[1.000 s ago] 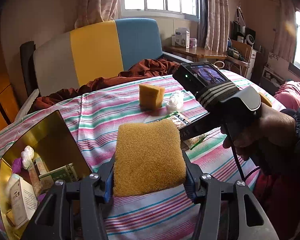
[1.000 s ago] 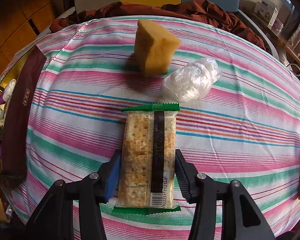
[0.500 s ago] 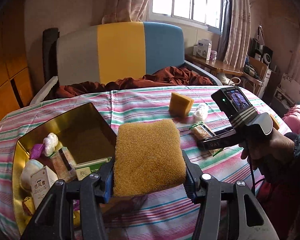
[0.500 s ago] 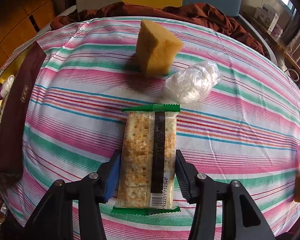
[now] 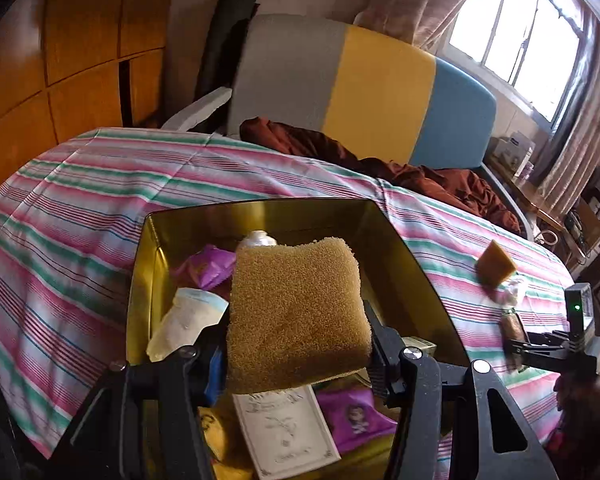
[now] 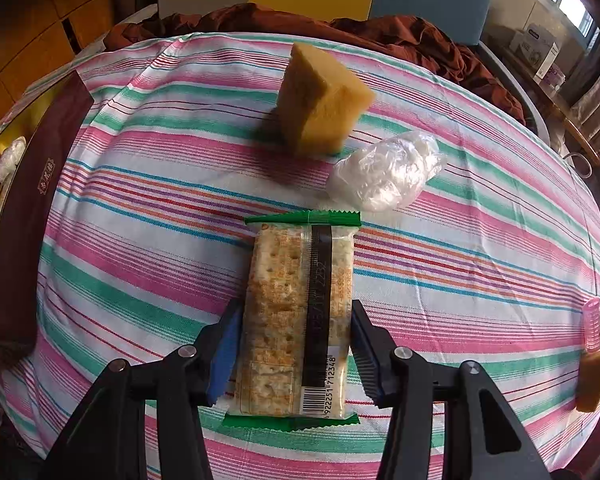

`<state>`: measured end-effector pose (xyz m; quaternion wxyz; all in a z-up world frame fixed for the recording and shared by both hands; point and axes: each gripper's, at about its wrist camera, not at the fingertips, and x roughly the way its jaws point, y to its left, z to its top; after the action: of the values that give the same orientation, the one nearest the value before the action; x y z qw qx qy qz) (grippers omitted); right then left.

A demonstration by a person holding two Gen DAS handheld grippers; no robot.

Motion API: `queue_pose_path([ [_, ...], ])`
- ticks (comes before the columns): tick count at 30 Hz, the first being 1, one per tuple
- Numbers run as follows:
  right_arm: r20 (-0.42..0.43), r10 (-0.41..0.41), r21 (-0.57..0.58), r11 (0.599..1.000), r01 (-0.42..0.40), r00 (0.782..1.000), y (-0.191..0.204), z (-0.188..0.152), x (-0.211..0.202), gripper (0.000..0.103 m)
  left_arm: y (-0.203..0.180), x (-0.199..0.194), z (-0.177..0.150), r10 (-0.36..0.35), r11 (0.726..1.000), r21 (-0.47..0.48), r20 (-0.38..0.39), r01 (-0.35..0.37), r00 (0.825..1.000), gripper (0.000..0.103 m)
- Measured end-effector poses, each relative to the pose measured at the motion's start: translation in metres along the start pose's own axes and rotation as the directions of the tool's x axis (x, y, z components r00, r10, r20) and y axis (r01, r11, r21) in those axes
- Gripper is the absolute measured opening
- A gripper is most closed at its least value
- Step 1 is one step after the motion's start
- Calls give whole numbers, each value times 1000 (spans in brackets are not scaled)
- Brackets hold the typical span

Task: Organize objects
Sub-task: 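Carry the sponge into the gold tray with the left gripper while the right gripper carries the bar, then lower the rice-cracker bar into the tray and open the right gripper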

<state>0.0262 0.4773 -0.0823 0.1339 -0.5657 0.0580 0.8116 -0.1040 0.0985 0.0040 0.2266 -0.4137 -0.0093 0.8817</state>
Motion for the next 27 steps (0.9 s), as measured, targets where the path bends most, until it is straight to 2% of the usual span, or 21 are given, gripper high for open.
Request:
queue_pose_path([
  [8, 5, -16, -20, 1000, 16, 1000, 7, 0, -2, 50, 27, 43, 8, 79, 996, -21, -92, -81, 993, 58],
  [11, 5, -13, -18, 1000, 13, 1000, 9, 1, -2, 50, 29, 51, 7, 102, 994, -18, -107, -105, 989, 76],
  [14, 5, -12, -18, 1000, 12, 1000, 9, 1, -3, 50, 33, 50, 7, 106, 994, -29, -107, -110, 989, 76],
  [18, 10, -13, -22, 1000, 13, 1000, 13, 2, -5, 45, 35, 33, 3, 123, 991, -42, -63, -126, 990, 76],
  [22, 17, -19, -21, 1000, 20, 1000, 13, 2, -9, 43, 32, 4, -7, 151, 988, -31, 13, -150, 988, 80],
  [27, 52, 22, -7, 1000, -22, 998, 22, 3, -23, 42, 24, -24, -20, 164, 986, 2, 82, -165, 983, 82],
])
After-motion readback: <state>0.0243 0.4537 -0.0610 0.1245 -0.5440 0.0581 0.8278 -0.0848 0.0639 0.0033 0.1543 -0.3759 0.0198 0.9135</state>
